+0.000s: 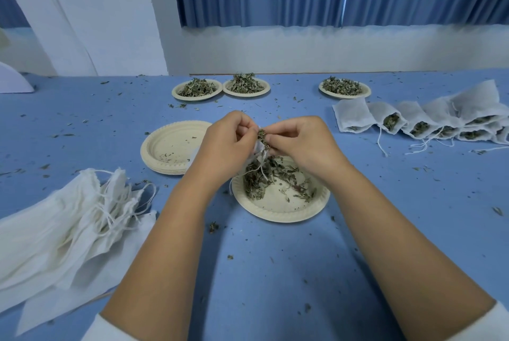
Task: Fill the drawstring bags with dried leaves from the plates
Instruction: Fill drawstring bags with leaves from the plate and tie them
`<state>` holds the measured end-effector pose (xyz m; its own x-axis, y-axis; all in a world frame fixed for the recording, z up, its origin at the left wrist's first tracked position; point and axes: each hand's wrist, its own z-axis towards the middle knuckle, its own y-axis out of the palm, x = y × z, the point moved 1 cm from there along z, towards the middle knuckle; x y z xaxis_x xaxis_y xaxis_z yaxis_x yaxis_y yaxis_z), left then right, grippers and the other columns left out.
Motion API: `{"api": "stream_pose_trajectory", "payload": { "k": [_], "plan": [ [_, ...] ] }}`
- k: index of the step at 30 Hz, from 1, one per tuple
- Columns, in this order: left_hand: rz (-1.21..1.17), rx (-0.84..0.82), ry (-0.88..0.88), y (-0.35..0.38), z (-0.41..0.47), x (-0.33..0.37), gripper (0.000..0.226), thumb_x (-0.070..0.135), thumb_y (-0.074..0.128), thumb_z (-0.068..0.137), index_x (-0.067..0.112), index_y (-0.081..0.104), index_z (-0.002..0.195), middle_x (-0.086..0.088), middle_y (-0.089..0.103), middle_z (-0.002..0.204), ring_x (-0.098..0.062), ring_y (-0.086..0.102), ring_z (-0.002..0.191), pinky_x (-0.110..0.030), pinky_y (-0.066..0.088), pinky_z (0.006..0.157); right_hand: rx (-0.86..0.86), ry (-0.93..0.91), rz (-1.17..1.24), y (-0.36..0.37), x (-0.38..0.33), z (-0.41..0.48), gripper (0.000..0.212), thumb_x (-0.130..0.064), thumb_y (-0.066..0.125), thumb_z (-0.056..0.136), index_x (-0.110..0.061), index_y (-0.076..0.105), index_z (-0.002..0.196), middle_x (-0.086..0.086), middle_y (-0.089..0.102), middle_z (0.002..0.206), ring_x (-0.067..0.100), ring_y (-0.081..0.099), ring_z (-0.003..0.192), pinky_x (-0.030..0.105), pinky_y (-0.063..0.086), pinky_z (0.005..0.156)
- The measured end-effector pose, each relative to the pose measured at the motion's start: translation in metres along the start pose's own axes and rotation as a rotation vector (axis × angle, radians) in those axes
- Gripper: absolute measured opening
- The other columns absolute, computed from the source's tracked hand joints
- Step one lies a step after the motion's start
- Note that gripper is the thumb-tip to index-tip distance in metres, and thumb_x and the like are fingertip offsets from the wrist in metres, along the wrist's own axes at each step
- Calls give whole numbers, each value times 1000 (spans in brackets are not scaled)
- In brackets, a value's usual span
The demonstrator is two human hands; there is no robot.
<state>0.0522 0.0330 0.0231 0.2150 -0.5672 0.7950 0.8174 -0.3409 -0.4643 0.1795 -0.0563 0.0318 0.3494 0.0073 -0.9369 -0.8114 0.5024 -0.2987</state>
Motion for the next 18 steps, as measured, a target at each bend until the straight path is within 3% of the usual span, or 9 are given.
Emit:
{"api": "stream_pose_trajectory", "payload": {
  "k": [2, 4, 7, 9, 11, 13, 15, 18],
  "plan": [
    [-46, -5, -17, 0, 0, 0, 15, 19, 57, 97, 25, 57, 83, 8, 61, 67, -7, 59, 59, -28, 51, 65, 31, 16, 100, 2, 0, -1, 9, -1, 72, 83, -9, 73, 88, 6, 73, 78, 8, 66, 63, 21, 57, 65],
    [-89, -11, -32, 1, 1, 1, 14, 18, 57, 97, 24, 58, 84, 8, 61, 65, -4, 57, 57, -22, 49, 62, 104, -15, -4, 2, 4, 1, 8, -10, 78, 79, -16, 74, 82, -3, 69, 72, 0, 58, 55, 15, 47, 55],
    [-138, -45, -48, 0, 0, 4, 13, 17, 56, 98, 21, 59, 86, 11, 59, 59, 0, 56, 52, -14, 46, 56, 133, 87, -58, 0, 11, 6, 21, -23, 80, 76, -24, 70, 94, -7, 64, 94, 1, 59, 76, 19, 49, 68],
    [-204, -77, -54, -1, -1, 5, 12, 14, 55, 98, 17, 59, 88, 11, 58, 58, 0, 54, 51, -12, 43, 52, 1, 262, 146, -1, 15, 9, 26, -22, 78, 79, -20, 67, 103, 1, 68, 104, 7, 66, 87, 26, 57, 74],
    [-240, -111, -50, -1, -2, 7, 10, 13, 55, 98, 14, 60, 90, 11, 57, 59, 0, 53, 51, -11, 43, 51, -120, 368, 398, 1, 16, 9, 14, -12, 73, 84, -10, 69, 97, 7, 74, 92, 11, 71, 79, 22, 57, 67],
    [-237, -138, -30, 0, -2, 9, 10, 13, 55, 98, 14, 60, 90, 13, 56, 58, 0, 53, 52, -12, 44, 53, -121, 362, 501, 3, 17, 10, 3, -2, 69, 85, -4, 68, 87, 7, 74, 77, 12, 72, 71, 20, 56, 63],
    [-205, -164, 2, 2, -4, 9, 11, 14, 56, 98, 16, 61, 89, 14, 57, 59, -2, 55, 54, -15, 46, 56, -67, 333, 463, 6, 18, 11, 10, 6, 64, 85, -2, 64, 80, 8, 70, 70, 12, 70, 64, 19, 55, 59],
    [-113, -194, 37, 6, -6, 7, 16, 14, 56, 98, 22, 60, 85, 17, 58, 61, -3, 56, 57, -19, 49, 58, 29, 294, 218, 11, 21, 9, 14, 8, 63, 84, -3, 62, 75, 8, 64, 66, 10, 65, 54, 20, 55, 55]
  ]
}}
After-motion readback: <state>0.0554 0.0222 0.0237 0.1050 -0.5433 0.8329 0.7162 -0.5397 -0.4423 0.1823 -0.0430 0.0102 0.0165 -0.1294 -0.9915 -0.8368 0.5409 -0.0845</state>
